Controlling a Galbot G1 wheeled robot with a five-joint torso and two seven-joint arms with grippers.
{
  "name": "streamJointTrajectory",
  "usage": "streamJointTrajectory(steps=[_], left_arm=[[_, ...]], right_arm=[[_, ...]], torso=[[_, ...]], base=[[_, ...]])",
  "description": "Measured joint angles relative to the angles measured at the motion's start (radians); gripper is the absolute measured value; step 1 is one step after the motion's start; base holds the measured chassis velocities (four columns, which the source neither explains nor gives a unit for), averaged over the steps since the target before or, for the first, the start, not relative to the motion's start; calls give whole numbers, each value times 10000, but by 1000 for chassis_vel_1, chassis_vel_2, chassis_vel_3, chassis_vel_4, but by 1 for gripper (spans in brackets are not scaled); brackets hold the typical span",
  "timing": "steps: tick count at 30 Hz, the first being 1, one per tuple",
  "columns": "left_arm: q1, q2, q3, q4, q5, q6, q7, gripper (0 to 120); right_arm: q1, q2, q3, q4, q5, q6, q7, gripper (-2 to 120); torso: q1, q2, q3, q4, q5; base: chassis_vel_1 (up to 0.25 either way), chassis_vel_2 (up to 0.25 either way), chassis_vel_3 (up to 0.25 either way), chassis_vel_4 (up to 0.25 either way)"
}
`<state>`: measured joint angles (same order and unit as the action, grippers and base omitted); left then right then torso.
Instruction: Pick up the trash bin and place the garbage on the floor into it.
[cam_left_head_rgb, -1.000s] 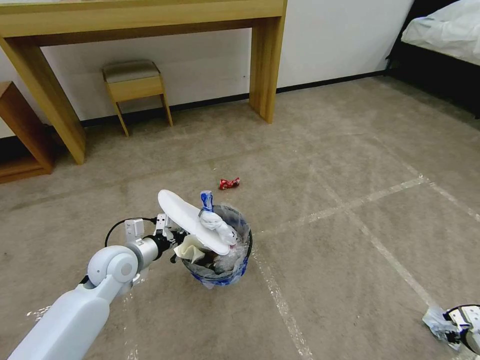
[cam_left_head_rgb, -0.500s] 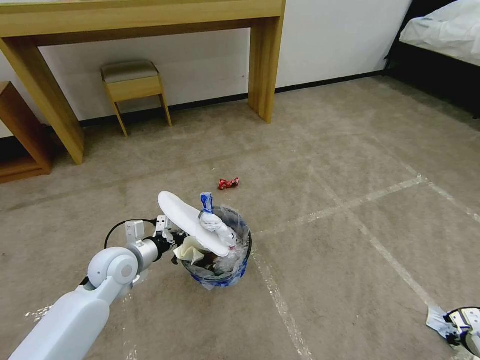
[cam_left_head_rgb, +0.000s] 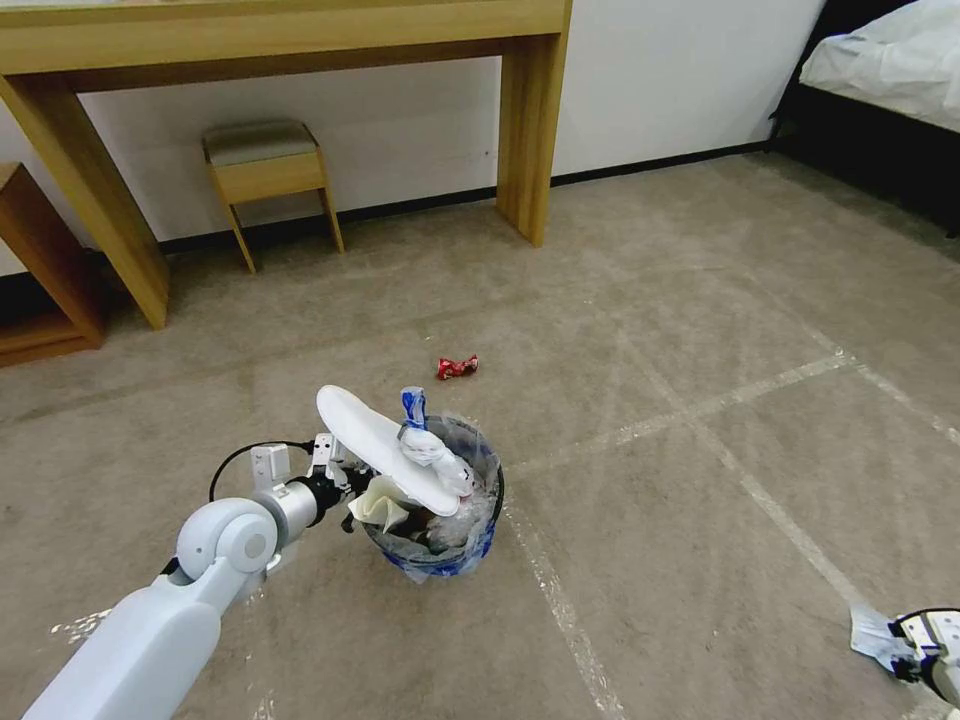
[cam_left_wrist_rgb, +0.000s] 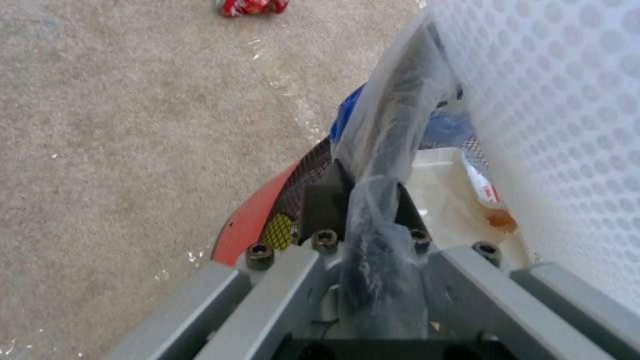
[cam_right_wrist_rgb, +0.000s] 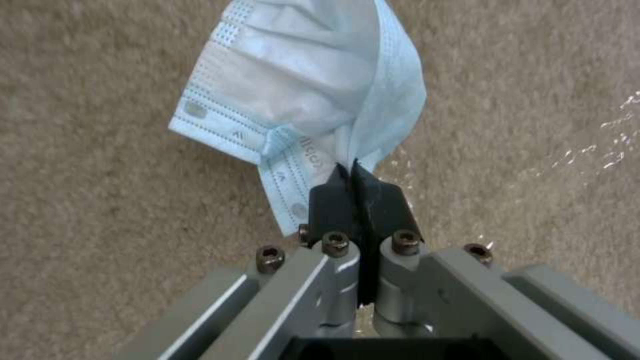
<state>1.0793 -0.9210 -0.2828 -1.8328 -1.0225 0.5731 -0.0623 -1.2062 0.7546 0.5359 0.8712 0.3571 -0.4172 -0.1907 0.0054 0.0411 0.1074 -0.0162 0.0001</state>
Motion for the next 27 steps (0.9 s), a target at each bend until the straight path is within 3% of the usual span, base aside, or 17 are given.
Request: streamJointTrajectory(steps=[11, 27], left_arm=[[-73, 102, 28, -181, -103, 34, -23, 1], [-926, 433, 720, 296, -774, 186, 144, 1]], right_arm=[[-1045, -294, 611, 1478, 668, -270, 52, 0], [-3397, -1163, 3285, 5824, 2046, -144, -278, 0]], torso=[[0, 1, 0, -3, 0], [0, 0, 1, -3, 0]], base=[[0, 0, 0, 0], [0, 0, 0, 0]])
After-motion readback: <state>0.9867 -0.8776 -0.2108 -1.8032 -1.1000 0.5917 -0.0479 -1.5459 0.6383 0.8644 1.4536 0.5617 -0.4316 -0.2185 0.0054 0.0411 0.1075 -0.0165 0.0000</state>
